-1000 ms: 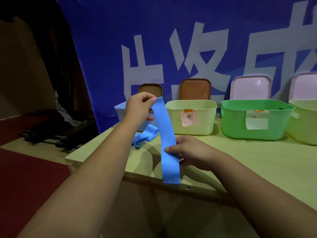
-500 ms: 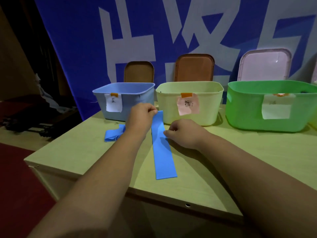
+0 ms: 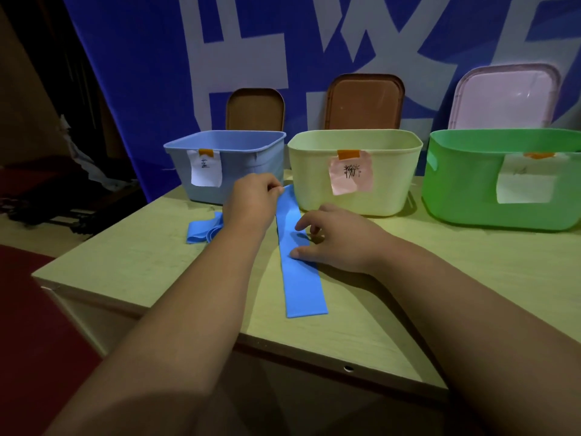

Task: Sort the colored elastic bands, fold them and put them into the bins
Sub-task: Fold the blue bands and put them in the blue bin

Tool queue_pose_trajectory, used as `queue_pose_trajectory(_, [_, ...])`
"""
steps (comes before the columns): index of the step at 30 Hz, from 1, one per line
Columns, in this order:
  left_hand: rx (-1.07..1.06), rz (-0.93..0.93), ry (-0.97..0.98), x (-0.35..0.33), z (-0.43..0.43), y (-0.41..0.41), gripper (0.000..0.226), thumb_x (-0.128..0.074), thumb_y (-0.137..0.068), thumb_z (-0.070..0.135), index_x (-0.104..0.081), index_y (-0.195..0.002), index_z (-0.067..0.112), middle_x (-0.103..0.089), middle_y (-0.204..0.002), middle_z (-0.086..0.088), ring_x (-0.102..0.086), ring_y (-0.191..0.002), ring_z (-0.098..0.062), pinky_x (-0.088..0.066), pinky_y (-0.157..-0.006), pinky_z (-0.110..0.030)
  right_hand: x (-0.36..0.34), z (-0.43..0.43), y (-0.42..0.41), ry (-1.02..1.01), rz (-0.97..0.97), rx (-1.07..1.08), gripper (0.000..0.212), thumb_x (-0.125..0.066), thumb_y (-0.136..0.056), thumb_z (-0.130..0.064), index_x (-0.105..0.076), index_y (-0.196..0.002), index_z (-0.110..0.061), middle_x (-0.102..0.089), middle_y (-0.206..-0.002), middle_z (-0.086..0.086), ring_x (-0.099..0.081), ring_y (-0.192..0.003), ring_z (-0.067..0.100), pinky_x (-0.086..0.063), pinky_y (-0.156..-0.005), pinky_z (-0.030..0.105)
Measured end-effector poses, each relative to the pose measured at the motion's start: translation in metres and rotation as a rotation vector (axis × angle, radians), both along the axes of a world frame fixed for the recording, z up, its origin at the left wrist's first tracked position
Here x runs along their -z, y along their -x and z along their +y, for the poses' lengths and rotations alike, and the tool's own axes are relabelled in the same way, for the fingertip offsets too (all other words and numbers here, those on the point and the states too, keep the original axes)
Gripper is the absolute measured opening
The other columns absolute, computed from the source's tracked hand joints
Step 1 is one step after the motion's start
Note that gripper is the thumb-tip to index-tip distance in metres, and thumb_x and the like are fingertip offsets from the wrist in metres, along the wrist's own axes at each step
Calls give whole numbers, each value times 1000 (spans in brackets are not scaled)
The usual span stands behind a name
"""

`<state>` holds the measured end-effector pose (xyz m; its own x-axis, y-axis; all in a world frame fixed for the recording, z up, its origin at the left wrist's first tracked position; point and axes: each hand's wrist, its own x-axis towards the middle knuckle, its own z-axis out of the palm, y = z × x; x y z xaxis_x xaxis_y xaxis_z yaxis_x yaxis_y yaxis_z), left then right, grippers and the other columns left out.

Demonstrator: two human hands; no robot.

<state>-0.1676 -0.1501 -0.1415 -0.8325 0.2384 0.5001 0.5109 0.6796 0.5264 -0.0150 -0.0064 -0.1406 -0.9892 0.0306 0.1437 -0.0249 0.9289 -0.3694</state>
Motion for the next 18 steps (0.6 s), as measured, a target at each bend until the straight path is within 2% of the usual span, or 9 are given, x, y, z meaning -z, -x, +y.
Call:
queue_pose_trajectory(3, [-14, -14, -3, -2, 0, -3, 9, -70, -102, 37, -74, -105, 30, -73, -100, 2, -67, -93, -24, -59, -83, -43, 0, 0, -8, 18, -38, -44, 68, -74, -87, -71, -60, -143, -36, -52, -126, -7, -58, -116, 15, -51, -102, 37])
queue_pose_trajectory(6, [-22, -39, 9, 0, -1, -1, 17, -73, -101, 32, -66, -115, 27, -72, -104, 3, -67, -97, -25, -59, -86, -45, -1, 0, -14, 88, -49, -47, 69, -74, -87, -71, -59, -143, -33, -53, -125, -7, -58, -113, 12, -50, -99, 34])
queue_pose_trajectory(10, [-26, -8, 6, 2, -3, 0, 22, -77, -98, 21, -59, -110, 24, -68, -110, 4, -65, -98, -25, -57, -86, -46, -5, 6, -20, 130, -49, -35, 62, -77, -88, -66, -62, -139, -34, -57, -124, -8, -58, -107, 7, -50, -95, 30])
queue_pose_trajectory(14, [-3, 31, 53, 3, -7, -4, 17, -76, -98, 24, -61, -106, 25, -68, -110, 3, -63, -98, -25, -55, -82, -42, -3, 7, -24, 95, -127, -112, 62, -74, -89, -68, -61, -145, -45, -48, -127, -12, -50, -116, 7, -43, -105, 32])
queue_pose_trajectory(16, [12, 19, 58, 4, -9, -6, 16, -76, -98, 24, -63, -107, 24, -68, -111, 3, -63, -98, -24, -55, -82, -41, -4, 8, -25, 57, -139, -139, 58, -73, -90, -69, -65, -142, -46, -46, -128, -15, -45, -121, 7, -41, -110, 33])
queue_pose_trajectory(18, [13, 23, 80, 6, -10, -7, 19, -74, -97, 16, -65, -112, 24, -67, -116, 2, -64, -103, -25, -56, -85, -42, -5, 11, -25, 56, -133, -157, 54, -76, -88, -68, -70, -135, -44, -44, -133, -18, -44, -127, 6, -39, -115, 35])
